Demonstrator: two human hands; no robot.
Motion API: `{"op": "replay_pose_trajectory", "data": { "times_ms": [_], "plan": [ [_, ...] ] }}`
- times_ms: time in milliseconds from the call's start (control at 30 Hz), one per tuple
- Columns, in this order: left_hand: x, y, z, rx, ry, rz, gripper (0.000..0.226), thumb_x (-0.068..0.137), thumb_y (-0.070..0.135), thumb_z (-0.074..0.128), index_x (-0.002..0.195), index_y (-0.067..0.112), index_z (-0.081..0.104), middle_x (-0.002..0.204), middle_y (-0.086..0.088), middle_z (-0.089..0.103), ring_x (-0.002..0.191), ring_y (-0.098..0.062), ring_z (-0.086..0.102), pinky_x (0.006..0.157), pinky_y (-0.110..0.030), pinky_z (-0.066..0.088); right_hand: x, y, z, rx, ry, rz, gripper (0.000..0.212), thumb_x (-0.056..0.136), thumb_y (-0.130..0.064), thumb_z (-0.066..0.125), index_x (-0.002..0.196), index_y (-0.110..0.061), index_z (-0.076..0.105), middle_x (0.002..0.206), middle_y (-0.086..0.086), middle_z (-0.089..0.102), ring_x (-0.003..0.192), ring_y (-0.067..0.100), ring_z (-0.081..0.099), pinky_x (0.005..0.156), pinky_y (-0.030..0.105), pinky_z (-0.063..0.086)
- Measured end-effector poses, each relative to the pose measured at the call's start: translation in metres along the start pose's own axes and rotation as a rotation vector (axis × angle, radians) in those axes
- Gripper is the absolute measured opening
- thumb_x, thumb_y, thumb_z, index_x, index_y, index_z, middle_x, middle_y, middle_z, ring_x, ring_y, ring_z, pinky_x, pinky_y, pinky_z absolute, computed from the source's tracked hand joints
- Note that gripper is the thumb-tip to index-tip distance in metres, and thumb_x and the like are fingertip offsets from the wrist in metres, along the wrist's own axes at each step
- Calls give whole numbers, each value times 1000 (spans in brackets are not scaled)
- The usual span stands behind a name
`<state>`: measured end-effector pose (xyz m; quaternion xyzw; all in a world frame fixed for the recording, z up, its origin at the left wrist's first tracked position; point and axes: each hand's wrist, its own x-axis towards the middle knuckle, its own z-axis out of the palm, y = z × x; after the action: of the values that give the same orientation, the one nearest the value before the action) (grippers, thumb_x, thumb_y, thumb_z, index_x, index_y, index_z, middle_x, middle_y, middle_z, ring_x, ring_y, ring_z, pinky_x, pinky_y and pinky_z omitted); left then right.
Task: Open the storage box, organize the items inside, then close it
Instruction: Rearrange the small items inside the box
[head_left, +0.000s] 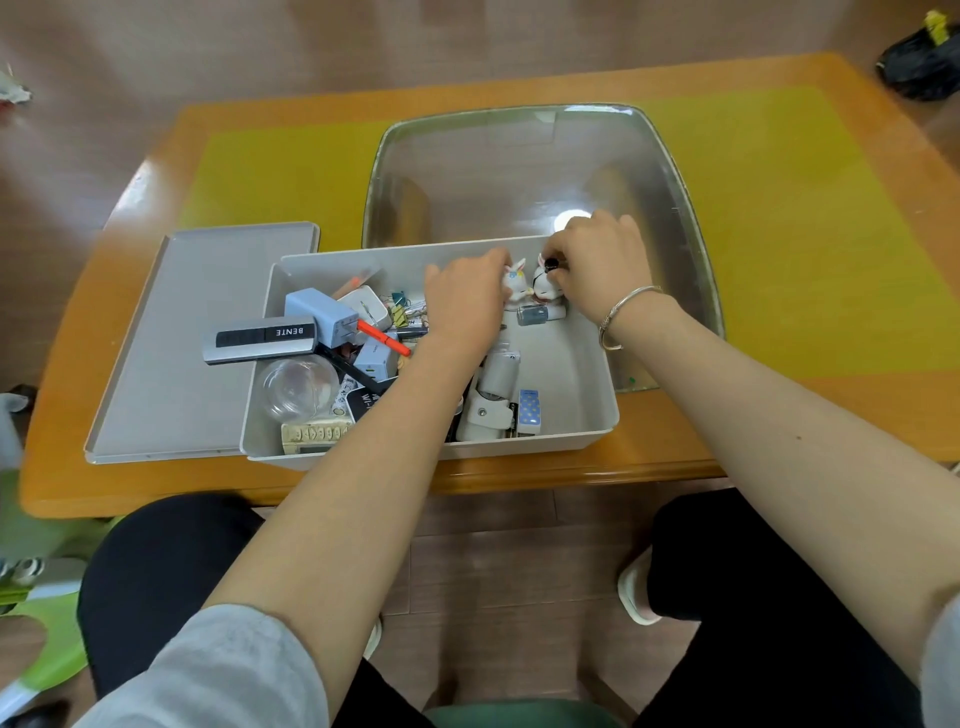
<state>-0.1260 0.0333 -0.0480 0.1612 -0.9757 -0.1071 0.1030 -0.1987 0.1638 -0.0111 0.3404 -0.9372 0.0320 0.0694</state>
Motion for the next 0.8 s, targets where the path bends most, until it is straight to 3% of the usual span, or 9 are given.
{"op": "replay_pose_trajectory", "data": {
  "times_ms": [567,667,800],
  "plan": [
    [-3,1,-4,-9,-27,-10,24,93,29,57,115,21,54,105,-7,68,104,-31,58,77,-35,27,0,2,0,75,4,12,22,84,-17,60,103,-22,68,103,3,63,102,29,51,82,36,32],
    [-8,4,-9,-46,-30,-33,27,93,25,57,118,16,50,105,-9,68,102,-33,58,78,-36,31,-7,5,2,199,27,35,26,81,-17,62,106,-20,66,111,3,59,104,29,52,83,35,33],
    [-30,9,-15,-178,80,-84,19,95,10,49,113,7,49,105,-13,61,96,-33,56,78,-39,39,-25,12,4,382,168,140,36,83,-22,66,117,-14,58,117,7,50,93,30,57,77,37,45]
  ]
}}
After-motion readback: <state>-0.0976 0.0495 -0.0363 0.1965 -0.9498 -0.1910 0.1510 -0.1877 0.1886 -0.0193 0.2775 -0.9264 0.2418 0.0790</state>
